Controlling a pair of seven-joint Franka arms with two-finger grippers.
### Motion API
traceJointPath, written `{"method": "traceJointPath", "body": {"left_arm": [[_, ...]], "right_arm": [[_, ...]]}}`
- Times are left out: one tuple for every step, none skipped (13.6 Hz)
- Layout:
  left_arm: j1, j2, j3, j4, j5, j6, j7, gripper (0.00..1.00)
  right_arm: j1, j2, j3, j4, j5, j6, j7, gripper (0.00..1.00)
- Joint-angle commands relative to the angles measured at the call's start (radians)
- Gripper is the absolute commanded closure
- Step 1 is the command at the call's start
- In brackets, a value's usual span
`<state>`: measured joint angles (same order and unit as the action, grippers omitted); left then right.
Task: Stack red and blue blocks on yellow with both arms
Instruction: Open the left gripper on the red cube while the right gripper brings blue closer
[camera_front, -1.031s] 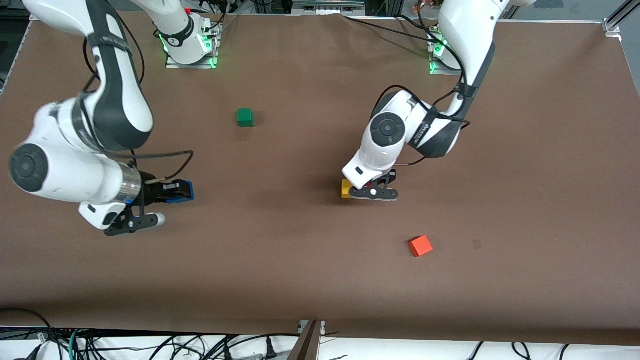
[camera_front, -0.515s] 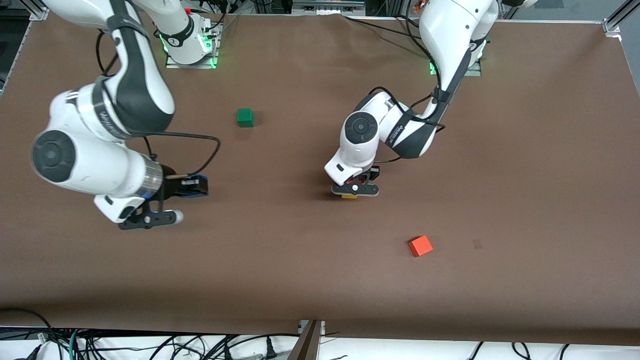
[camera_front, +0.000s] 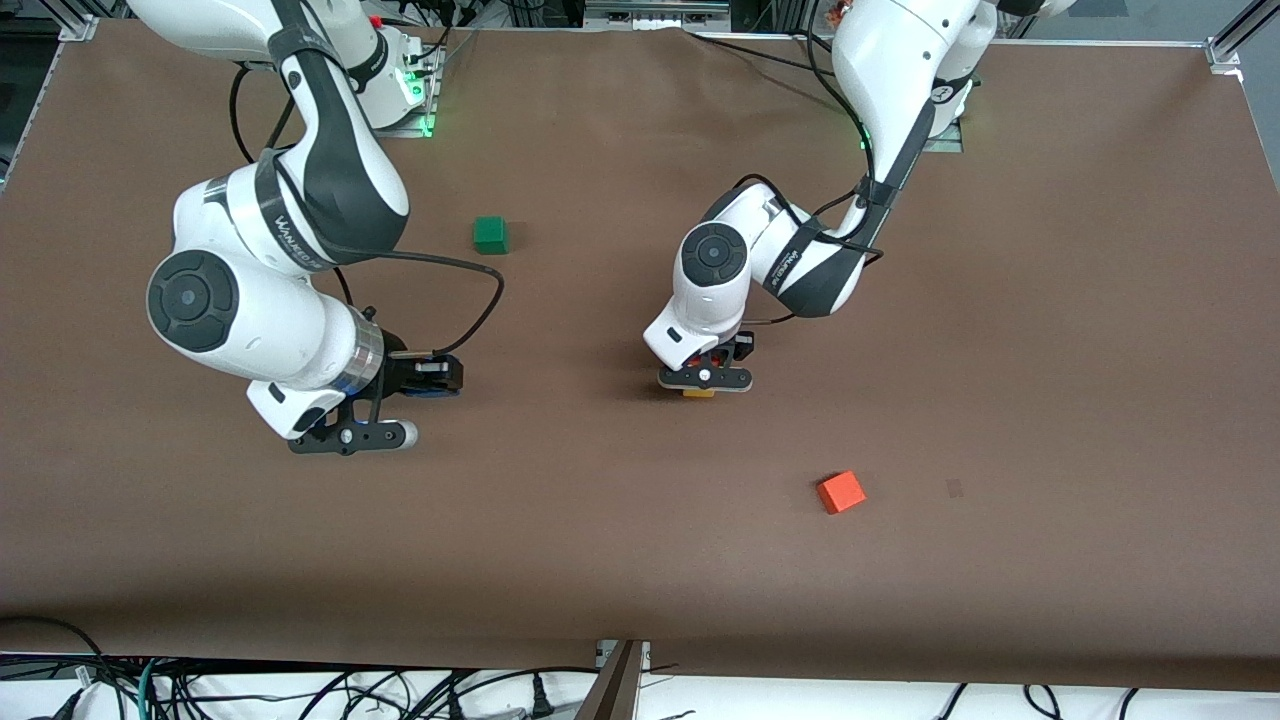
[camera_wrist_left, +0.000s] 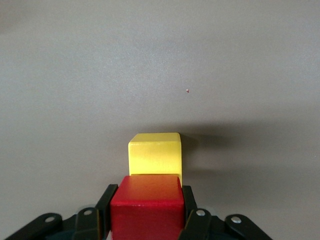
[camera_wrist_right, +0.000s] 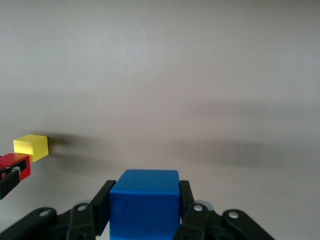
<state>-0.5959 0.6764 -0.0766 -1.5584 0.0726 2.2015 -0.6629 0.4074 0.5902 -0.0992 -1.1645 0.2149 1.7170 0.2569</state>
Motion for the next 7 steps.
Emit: {"method": "traceJointPath", "body": {"left_arm": [[-0.01, 0.038, 0.014, 0.067, 0.027, -0.006, -0.021, 1.0], [-0.01, 0.051, 0.015, 0.086, 0.027, -0.006, -0.021, 1.0], [-0.01, 0.06, 0.017, 0.099, 0.027, -0.006, -0.021, 1.0], [-0.008, 0.061, 0.017, 0.103, 0.027, -0.006, -0.021, 1.0], [-0.008, 0.061, 0.017, 0.103, 0.027, -0.006, -0.021, 1.0], [-0.008, 0.063, 0.017, 0.103, 0.03, -0.006, -0.021, 1.0], [-0.007, 0.066, 0.017, 0.103, 0.042, -0.006, -0.02, 1.0]], "right_arm": [[0.007, 0.011, 0.001, 0.031, -0.015, 0.01, 0.028, 0.71], [0.014, 0.011, 0.0, 0.031, -0.015, 0.013, 0.03, 0.71], [0.016, 0.011, 0.001, 0.031, -0.015, 0.024, 0.039, 0.71], [0.019, 0.013, 0.001, 0.032, -0.015, 0.03, 0.063, 0.71], [0.031, 0.016, 0.001, 0.031, -0.015, 0.044, 0.076, 0.71], [0.033, 0.016, 0.001, 0.031, -0.015, 0.047, 0.081, 0.71], [0.039, 0.017, 0.001, 0.031, -0.015, 0.055, 0.082, 0.71]]}}
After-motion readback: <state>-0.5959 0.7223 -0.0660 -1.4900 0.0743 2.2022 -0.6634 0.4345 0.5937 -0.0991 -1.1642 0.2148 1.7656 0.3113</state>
